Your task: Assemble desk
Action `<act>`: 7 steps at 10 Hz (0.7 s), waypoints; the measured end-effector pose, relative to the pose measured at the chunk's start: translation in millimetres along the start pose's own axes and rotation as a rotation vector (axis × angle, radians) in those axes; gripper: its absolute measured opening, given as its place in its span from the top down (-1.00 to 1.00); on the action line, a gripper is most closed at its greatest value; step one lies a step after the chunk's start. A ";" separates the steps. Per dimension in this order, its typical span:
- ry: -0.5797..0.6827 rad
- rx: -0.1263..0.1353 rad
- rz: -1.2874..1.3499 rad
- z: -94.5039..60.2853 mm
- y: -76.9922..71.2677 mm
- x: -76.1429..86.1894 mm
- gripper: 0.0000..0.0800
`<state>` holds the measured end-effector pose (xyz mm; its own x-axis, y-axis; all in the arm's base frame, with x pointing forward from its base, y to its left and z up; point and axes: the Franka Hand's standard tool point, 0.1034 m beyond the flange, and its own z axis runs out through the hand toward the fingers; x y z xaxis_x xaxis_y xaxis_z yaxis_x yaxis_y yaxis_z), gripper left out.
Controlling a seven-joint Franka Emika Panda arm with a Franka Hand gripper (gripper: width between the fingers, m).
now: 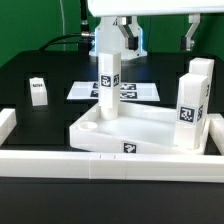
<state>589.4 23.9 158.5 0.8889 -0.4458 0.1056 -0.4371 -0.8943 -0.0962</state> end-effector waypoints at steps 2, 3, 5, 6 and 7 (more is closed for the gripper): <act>0.000 -0.001 0.001 0.2 0.8 0.3 -0.62; 0.000 -0.001 0.001 0.3 0.8 0.2 -0.62; 0.000 -0.001 0.001 0.5 0.9 0.2 -0.62; -0.002 -0.007 -0.087 -0.7 6.7 1.2 -0.62; -0.006 -0.015 -0.220 -5.4 26.8 4.3 -0.62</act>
Offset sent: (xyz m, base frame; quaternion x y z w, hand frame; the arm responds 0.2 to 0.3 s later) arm 0.0000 0.0000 0.0000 0.0000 0.0000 0.0000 1.0000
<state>580.8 -2.1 161.8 0.9639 -0.2396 0.1165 -0.2344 -0.9705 -0.0566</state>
